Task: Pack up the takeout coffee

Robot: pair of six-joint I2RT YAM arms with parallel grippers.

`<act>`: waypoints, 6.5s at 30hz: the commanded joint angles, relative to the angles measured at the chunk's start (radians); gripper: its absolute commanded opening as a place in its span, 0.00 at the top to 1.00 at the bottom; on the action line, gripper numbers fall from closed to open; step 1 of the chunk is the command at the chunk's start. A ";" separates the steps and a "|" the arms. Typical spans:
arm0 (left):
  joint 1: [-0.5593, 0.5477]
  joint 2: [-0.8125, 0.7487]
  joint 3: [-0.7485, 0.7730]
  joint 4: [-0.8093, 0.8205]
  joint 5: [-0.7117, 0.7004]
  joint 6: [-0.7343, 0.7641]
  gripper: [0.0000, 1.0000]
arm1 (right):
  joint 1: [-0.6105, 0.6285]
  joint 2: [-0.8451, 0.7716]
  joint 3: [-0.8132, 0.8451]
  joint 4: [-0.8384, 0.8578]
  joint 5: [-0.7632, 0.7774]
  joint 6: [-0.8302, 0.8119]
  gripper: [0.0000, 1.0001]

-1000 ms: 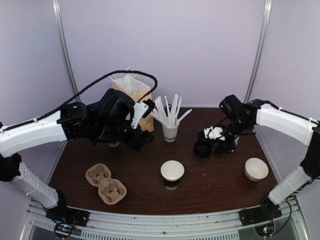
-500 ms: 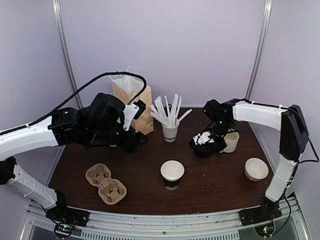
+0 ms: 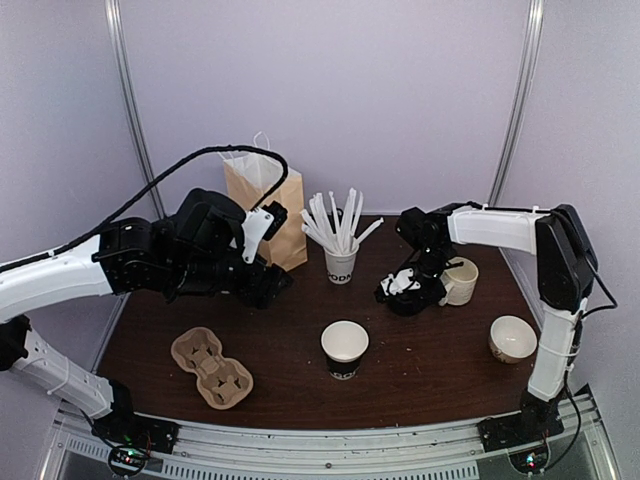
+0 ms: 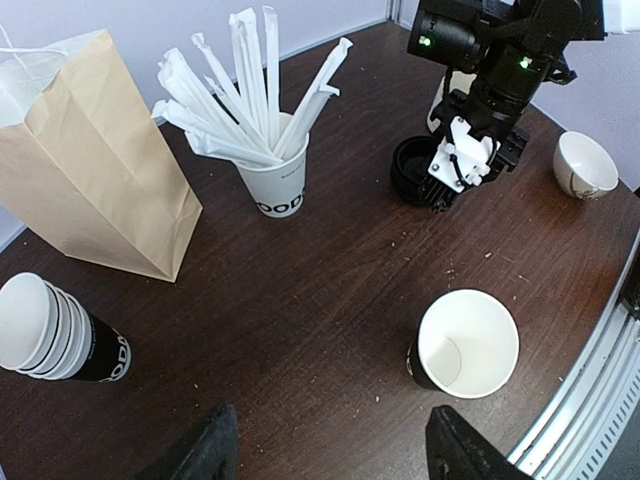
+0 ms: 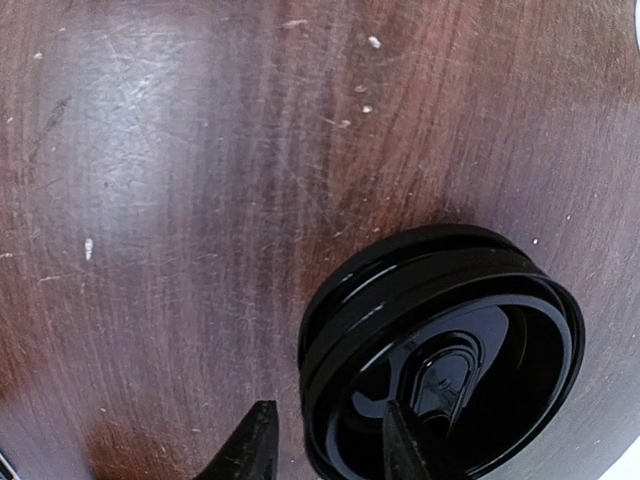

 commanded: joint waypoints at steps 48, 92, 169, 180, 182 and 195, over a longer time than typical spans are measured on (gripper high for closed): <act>0.006 0.101 -0.210 1.094 0.386 0.569 0.09 | -0.081 -0.495 -0.051 0.699 -1.360 1.408 0.90; 0.008 0.313 -0.016 1.155 0.326 0.566 0.12 | -0.046 -0.541 -0.131 0.820 -1.429 1.520 0.87; -0.096 0.747 0.726 -0.562 0.166 0.443 0.22 | -0.237 -0.690 -0.516 0.422 -0.424 0.817 0.34; -0.096 0.785 0.748 -0.562 0.210 0.451 0.21 | -0.238 -0.673 -0.511 0.411 -0.439 0.808 0.34; -0.096 0.790 0.750 -0.562 0.211 0.452 0.21 | -0.238 -0.672 -0.510 0.410 -0.442 0.807 0.34; -0.091 0.803 0.758 -0.565 0.216 0.460 0.21 | -0.237 -0.662 -0.507 0.399 -0.449 0.799 0.34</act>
